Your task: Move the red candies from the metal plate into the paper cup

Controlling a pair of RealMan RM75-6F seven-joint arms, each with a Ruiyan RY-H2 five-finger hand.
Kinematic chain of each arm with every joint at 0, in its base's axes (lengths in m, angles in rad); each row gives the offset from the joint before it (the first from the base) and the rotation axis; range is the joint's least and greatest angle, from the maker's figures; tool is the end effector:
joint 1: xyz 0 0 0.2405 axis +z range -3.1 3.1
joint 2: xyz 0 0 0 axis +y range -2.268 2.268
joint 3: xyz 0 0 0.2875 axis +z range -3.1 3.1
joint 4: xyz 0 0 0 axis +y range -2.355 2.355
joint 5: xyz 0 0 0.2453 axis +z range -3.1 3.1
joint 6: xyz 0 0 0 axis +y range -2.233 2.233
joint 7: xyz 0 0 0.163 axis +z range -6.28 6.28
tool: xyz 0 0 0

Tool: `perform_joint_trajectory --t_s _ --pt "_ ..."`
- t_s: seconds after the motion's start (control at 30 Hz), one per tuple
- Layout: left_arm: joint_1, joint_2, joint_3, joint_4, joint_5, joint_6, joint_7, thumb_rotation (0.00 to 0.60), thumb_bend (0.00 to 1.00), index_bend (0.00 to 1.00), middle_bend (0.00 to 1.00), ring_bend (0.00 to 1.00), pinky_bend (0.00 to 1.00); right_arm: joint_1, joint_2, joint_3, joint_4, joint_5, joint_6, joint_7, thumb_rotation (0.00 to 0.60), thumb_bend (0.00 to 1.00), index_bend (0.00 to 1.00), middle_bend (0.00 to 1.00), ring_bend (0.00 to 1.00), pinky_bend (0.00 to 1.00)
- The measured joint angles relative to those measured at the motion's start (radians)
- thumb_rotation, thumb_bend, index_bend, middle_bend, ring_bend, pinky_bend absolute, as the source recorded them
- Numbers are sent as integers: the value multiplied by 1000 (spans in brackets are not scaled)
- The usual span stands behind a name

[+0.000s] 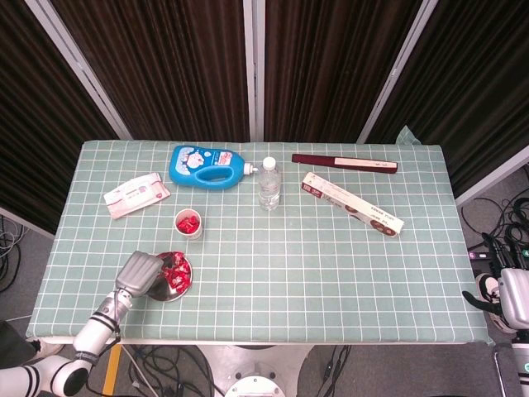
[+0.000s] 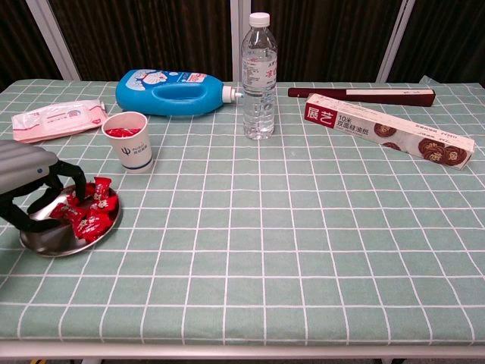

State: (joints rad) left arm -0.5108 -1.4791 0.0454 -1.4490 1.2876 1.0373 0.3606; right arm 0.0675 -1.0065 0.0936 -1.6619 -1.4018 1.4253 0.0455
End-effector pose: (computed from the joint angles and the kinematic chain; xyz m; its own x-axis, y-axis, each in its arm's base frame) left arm -0.2856 0.2977 -0.0514 0.6108 0.3341 0.7179 0.7865 -0.3604 -0.5015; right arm -0.3678 -0.2088 0.1808 0.3953 -0.0165 0.9184 -0.9133 0.0998 0.3949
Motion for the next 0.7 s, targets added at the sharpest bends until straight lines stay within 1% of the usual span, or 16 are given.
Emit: perform_joint_trajectory --t_s 0.23,0.43,0.57,0.7 --pt "6 -41 -5 54 -13 -13 20 600 299 462 826 923 1000 -1 2 -1 -3 2 0 -1 600 34 0 139 0 343" --pt "5 -52 -18 76 -18 -25 16 600 300 465 828 923 1000 0 1 -1 -3 4 -2 -4 600 33 0 139 0 343" --pt "1 -58 -27 88 -26 -37 15 600 302 500 833 924 1000 -1 1 0 -3 7 -2 -5 600 34 0 139 0 344" --pt "1 -70 -25 103 -23 -44 16 600 316 543 840 926 1000 -2 2 -1 -3 6 0 -3 600 33 0 139 0 344"
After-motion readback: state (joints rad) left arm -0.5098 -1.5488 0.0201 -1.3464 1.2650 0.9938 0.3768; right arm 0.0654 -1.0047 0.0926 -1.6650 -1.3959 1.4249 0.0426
